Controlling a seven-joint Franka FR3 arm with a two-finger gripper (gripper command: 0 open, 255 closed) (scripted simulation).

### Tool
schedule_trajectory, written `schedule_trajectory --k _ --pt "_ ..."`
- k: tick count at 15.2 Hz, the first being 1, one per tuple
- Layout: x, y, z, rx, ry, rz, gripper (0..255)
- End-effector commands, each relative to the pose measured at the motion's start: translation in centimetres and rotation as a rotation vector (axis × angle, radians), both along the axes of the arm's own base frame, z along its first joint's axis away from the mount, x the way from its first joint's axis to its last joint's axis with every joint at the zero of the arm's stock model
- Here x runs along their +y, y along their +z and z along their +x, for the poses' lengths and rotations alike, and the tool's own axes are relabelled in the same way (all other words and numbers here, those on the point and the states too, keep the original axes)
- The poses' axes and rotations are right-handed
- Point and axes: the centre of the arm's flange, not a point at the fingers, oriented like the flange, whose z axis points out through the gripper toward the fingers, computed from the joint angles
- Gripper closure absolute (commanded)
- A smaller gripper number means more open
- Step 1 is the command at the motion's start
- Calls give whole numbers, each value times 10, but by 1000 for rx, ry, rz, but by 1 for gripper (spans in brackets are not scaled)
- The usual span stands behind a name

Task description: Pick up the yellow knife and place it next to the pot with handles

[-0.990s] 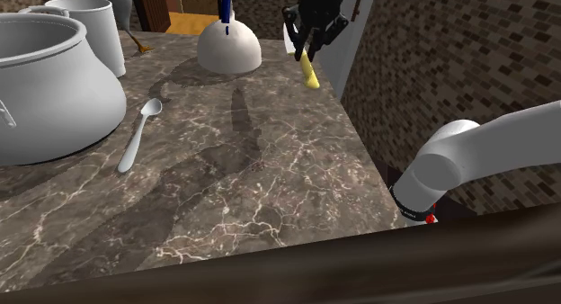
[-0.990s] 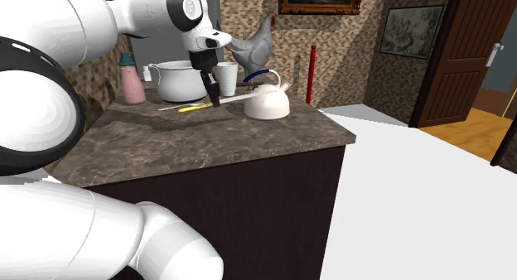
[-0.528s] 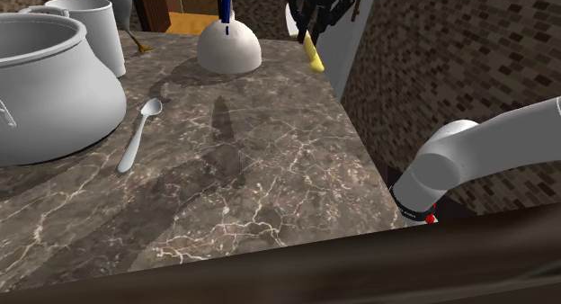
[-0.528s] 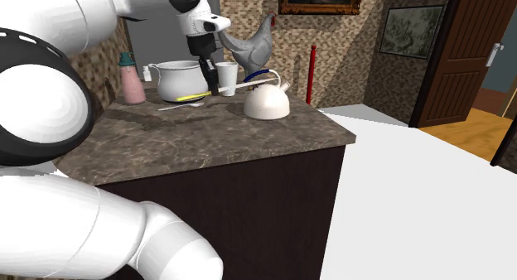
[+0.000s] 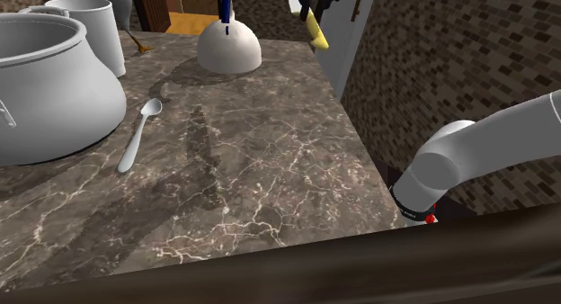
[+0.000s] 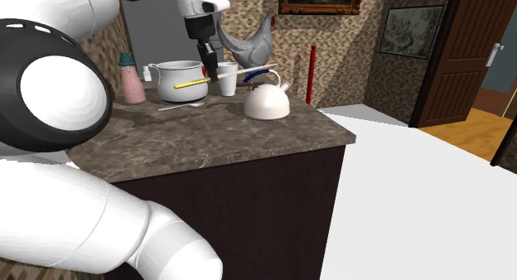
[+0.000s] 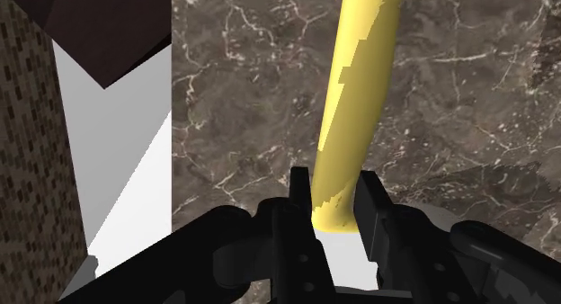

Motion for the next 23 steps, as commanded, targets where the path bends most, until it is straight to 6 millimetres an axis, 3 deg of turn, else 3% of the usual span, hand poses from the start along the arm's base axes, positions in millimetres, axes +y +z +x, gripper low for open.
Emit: schedule_trajectory --k 1,10,23 --pt "0 11 -1 0 0 0 255" --pt "0 55 -1 0 0 0 255" --pt "170 55 22 0 0 0 255"
